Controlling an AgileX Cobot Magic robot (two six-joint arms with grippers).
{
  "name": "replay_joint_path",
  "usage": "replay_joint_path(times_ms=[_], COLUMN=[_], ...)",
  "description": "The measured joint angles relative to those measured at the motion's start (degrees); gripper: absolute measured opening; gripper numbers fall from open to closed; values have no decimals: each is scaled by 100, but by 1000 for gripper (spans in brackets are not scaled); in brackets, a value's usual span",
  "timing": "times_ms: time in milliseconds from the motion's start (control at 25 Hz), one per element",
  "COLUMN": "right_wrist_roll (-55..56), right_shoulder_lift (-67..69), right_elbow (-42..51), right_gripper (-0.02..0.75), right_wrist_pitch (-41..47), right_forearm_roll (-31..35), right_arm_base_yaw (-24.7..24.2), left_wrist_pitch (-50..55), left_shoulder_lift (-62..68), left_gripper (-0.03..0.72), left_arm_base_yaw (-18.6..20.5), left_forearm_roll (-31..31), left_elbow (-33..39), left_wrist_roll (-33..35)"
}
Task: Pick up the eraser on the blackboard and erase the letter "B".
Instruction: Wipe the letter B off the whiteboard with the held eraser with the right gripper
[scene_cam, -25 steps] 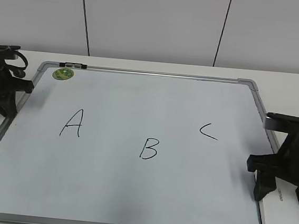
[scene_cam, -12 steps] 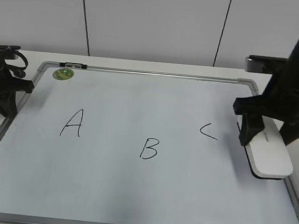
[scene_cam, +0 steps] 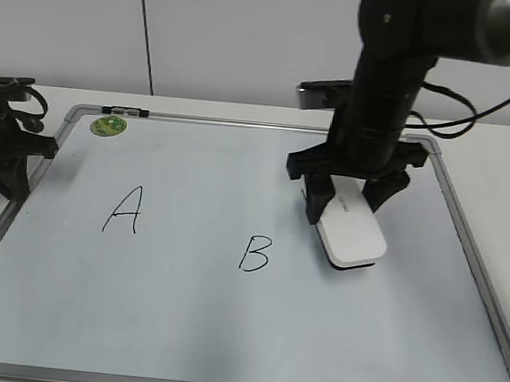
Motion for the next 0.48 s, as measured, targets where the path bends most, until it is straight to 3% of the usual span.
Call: replay_joint_path(times_ms=[240,480], right_wrist_roll=[0,0], right_shoulder_lift=[744,1159], right_elbow=[-488,-744], right_gripper=[525,525], right_wrist_pitch=[0,73], right_forearm_roll=[-13,-54], right_arm_base_yaw=[449,592], left_wrist_pitch=[0,9], left_shoulder_lift=[0,0], left_gripper=[55,55], left_arm_base_yaw=[0,0], left_forearm_roll=[0,-14], left_elbow=[0,0], left_wrist_roll=[0,0])
